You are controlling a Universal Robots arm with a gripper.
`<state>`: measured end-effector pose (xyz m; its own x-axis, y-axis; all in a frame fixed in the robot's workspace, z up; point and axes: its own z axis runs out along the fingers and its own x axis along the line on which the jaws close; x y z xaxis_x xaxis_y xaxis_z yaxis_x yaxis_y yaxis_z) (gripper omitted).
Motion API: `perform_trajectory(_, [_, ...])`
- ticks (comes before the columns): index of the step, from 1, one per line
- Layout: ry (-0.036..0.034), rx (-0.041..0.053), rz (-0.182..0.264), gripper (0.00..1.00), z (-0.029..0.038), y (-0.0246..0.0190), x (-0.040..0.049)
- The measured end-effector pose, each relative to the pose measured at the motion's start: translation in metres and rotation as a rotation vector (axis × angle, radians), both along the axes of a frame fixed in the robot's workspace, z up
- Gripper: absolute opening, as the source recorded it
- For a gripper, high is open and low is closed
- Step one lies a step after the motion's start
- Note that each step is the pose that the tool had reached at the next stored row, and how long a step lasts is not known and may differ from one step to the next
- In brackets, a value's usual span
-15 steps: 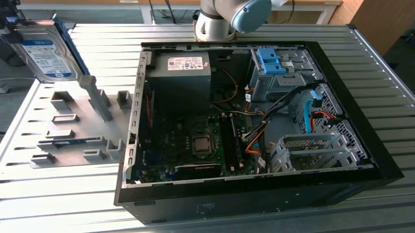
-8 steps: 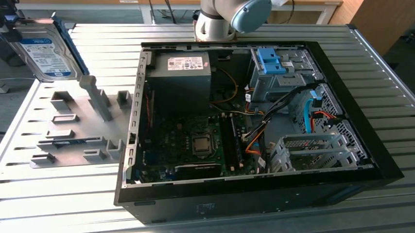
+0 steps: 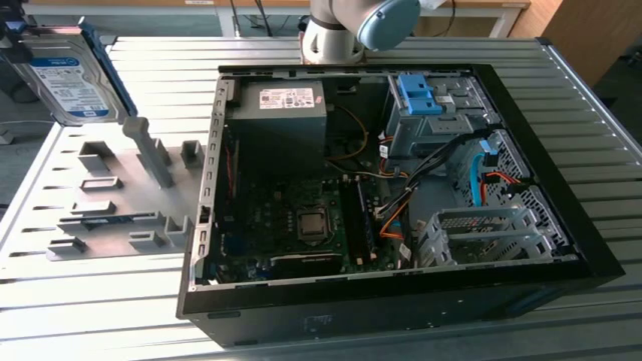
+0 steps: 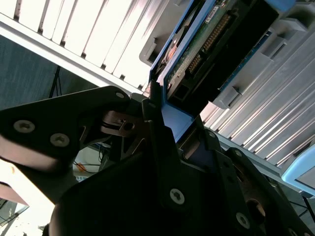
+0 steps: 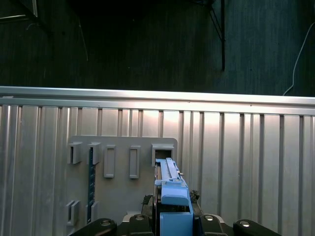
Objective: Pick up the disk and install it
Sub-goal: 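Pick up the disk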
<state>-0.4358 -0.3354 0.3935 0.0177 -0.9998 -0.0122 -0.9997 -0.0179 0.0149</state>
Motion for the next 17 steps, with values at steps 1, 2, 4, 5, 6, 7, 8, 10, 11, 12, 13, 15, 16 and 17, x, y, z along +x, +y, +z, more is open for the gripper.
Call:
perform_trajectory(1, [0.0000,0.0000,0.000,0.37,0.0003,0.0000,0.0000])
perform_trajectory(2, [0.0000,0.0000,0.000,0.37,0.0007,0.0000,0.0000])
perform_trajectory(4, [0.0001,-0.0001,0.000,0.37,0.0015,0.0000,0.0000])
perform_trajectory(5, [0.0000,-0.0001,0.000,0.37,0.0018,0.0000,0.0000])
perform_trajectory(6, [-0.0001,0.0000,0.000,0.37,0.0020,0.0000,0.0000])
perform_trajectory(7, [-0.0001,0.0000,0.000,0.37,0.0022,0.0000,0.0000])
perform_trajectory(8, [-0.0001,0.0000,0.000,0.37,0.0024,0.0000,0.0000])
perform_trajectory(10, [0.0000,0.0000,0.000,0.37,0.0028,0.0000,0.0000])
perform_trajectory(11, [0.0000,0.0000,0.000,0.37,0.0030,0.0000,0.0000])
perform_trajectory(12, [0.0000,0.0000,0.000,0.37,0.0032,0.0000,0.0000])
perform_trajectory(13, [0.0000,0.0000,0.000,0.37,0.0034,0.0000,0.0000])
perform_trajectory(15, [-0.0001,0.0000,0.000,0.37,0.0038,0.0000,0.0000])
perform_trajectory(16, [0.0000,0.0000,0.000,0.37,0.0040,0.0000,0.0000])
perform_trajectory(17, [0.0000,0.0000,0.000,0.37,0.0043,0.0000,0.0000])
